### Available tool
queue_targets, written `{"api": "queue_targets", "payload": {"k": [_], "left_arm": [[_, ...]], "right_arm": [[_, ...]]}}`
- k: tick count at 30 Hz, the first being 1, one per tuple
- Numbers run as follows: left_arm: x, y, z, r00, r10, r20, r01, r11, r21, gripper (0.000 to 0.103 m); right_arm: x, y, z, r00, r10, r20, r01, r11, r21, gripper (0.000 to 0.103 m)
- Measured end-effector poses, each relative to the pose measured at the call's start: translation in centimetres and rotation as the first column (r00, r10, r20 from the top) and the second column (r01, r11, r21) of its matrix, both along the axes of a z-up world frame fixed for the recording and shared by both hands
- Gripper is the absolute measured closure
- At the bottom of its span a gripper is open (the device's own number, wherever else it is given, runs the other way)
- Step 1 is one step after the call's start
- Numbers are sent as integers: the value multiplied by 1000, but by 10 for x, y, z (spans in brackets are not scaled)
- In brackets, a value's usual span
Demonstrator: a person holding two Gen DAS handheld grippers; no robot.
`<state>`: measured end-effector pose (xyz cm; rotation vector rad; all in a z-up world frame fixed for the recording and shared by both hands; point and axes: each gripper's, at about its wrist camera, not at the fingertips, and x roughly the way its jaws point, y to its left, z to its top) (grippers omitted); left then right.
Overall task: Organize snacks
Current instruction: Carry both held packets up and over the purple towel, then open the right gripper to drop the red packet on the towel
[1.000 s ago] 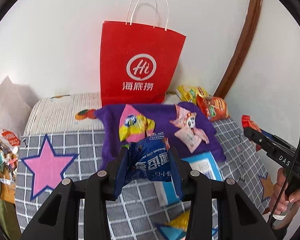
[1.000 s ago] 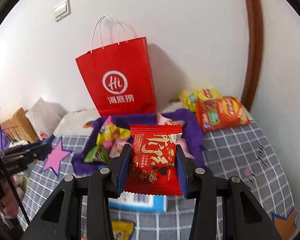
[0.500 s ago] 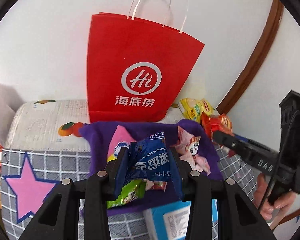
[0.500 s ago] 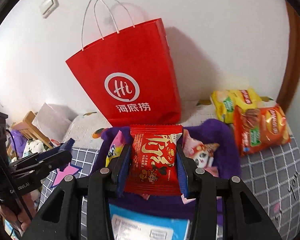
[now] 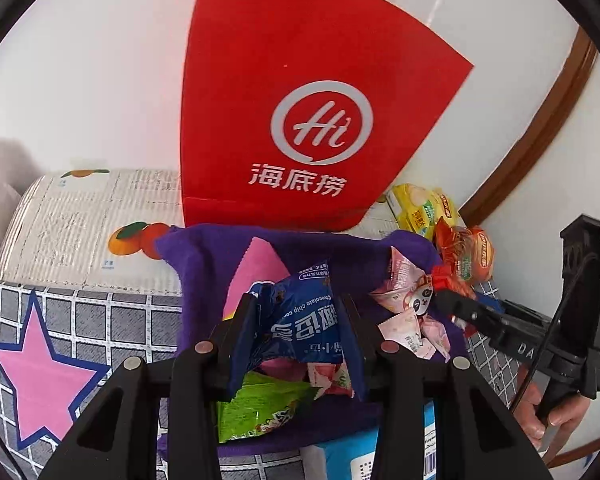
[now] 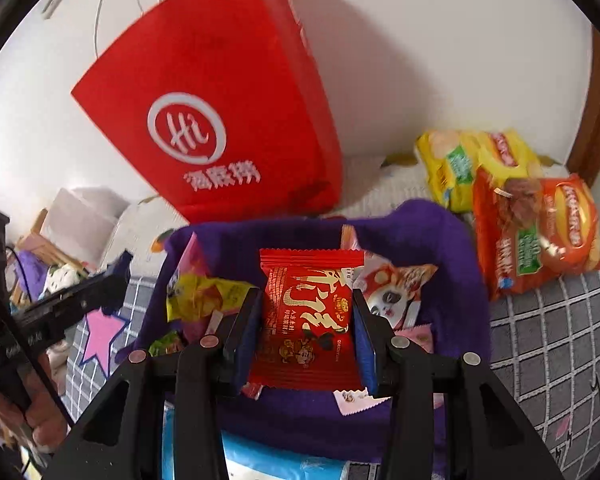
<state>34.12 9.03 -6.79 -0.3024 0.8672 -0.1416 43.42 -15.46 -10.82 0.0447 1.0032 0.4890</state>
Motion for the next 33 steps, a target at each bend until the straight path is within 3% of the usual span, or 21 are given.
{"api": "queue_targets", "payload": {"k": [14, 28, 33], "left_arm": [[4, 2, -5, 1000, 1, -26, -1, 1000, -3, 65], [7, -3, -9, 999, -15, -45, 15, 1000, -8, 65], [9, -4, -14, 998, -18, -65, 17, 1000, -9, 65]], "right_arm": [[4, 36, -47, 982, 109, -156, -122, 990, -76, 60], [5, 46, -70, 980, 91, -180, -119, 981, -154, 59], [6, 46, -68, 978, 87, -188, -114, 984, -137, 49]]}}
